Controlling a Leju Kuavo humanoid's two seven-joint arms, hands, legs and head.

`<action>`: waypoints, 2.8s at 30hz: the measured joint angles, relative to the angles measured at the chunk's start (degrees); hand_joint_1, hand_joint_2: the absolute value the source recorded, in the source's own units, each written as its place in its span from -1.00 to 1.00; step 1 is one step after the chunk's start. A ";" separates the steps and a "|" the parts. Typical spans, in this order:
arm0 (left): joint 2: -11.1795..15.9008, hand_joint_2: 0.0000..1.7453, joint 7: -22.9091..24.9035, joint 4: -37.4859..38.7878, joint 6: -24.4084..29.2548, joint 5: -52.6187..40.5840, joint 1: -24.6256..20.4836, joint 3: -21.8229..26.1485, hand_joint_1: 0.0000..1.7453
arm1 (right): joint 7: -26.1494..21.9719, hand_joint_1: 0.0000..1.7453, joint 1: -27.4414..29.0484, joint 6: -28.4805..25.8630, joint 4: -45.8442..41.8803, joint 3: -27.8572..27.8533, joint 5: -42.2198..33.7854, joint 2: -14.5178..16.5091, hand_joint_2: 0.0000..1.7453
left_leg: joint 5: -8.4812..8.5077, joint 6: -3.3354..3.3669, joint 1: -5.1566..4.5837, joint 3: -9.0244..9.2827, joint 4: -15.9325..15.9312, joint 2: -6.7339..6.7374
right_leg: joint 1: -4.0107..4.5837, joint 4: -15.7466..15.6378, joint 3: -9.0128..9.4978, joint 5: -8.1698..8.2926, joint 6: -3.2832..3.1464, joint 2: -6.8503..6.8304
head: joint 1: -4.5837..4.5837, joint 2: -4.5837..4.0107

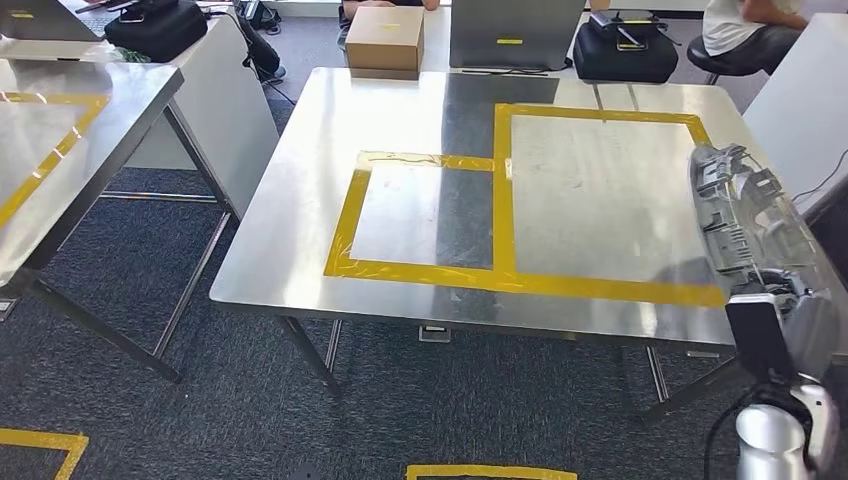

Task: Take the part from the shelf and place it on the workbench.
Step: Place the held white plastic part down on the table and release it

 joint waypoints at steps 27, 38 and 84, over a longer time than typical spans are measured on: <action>-0.37 1.00 0.63 -0.03 -1.41 -1.66 -0.74 3.39 -1.00 | 10.25 1.00 -37.11 1.57 55.29 20.43 38.69 -15.02 1.00 | 0.17 0.25 -0.17 -0.09 0.06 0.10 | -0.15 -0.08 -0.05 0.29 0.36 0.18 | 0.01 0.00; -1.12 1.00 0.60 -0.25 -1.79 -2.01 -1.26 4.17 -1.00 | 4.62 1.00 -36.10 2.45 57.44 33.61 45.67 -2.65 1.00 | 0.25 0.11 -0.03 0.07 0.01 0.40 | -0.01 -0.08 -0.05 0.39 0.21 0.50 | -0.02 0.00; -1.62 -1.00 0.91 -0.33 -3.17 0.17 -0.52 9.00 -1.00 | -5.57 -1.00 -35.16 0.90 58.69 43.98 28.45 10.40 1.00 | 0.32 -0.32 0.20 0.58 -0.41 0.75 | 0.17 -0.37 0.25 0.59 -0.25 0.84 | -0.02 0.00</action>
